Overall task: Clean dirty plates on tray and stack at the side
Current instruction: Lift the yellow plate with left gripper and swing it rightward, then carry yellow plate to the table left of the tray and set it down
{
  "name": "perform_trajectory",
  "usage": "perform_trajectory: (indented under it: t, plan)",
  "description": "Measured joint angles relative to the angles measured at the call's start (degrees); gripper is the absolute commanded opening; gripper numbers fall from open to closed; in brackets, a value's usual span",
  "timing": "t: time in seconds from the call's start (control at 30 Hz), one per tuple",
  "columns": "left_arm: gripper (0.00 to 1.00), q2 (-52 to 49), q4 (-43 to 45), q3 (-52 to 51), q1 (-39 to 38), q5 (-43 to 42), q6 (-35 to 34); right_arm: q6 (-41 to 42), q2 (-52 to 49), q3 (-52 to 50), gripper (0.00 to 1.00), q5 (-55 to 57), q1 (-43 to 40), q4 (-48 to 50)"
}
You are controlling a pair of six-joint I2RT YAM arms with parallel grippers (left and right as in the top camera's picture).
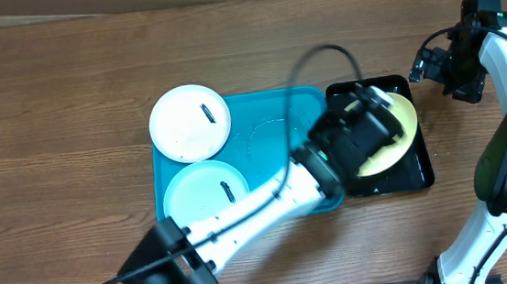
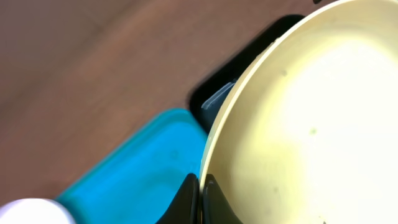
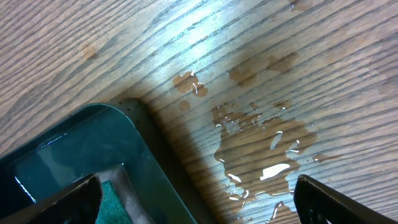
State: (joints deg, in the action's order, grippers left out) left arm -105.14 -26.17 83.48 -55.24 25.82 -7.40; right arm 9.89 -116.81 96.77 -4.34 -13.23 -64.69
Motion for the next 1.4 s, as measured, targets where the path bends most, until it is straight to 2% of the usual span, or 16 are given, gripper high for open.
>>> perform_trajectory:
  t: [0.2,0.4,0.63,0.8,0.97,1.13,1.27,1.4]
  plan:
    - [0.04,0.0,-3.15,0.04,15.23,-27.85,-7.43,0.02,0.0,0.0,1.0,-0.07,0.0,-0.04]
    - [0.04,0.0,-10.6,0.24,36.94,-50.99,-12.04,0.0,0.0,0.0,1.0,-0.15,-0.02,-0.02]
    - [0.04,0.0,-19.39,0.35,59.47,-61.31,-13.2,0.0,0.0,0.0,1.0,-0.15,0.0,-0.04]
    - [0.04,0.0,-24.55,0.37,73.05,-60.83,-12.39,0.0,0.0,0.0,1.0,-0.15,0.0,-0.04]
    - [0.04,0.0,-28.37,0.37,83.47,-53.27,-11.98,0.04,0.0,0.0,1.0,-0.17,0.0,0.0]
    - [0.04,0.0,-28.72,0.37,88.52,-42.38,-12.72,0.09,0.0,0.0,1.0,-0.15,-0.02,-0.02]
    - [0.04,0.0,-27.58,-0.2,89.13,-32.59,-14.95,0.17,0.0,0.0,1.0,-0.17,-0.02,-0.04]
    - [0.04,0.0,-24.02,-2.62,89.09,-27.63,-16.11,0.2,0.0,0.0,1.0,-0.17,0.0,-0.04]
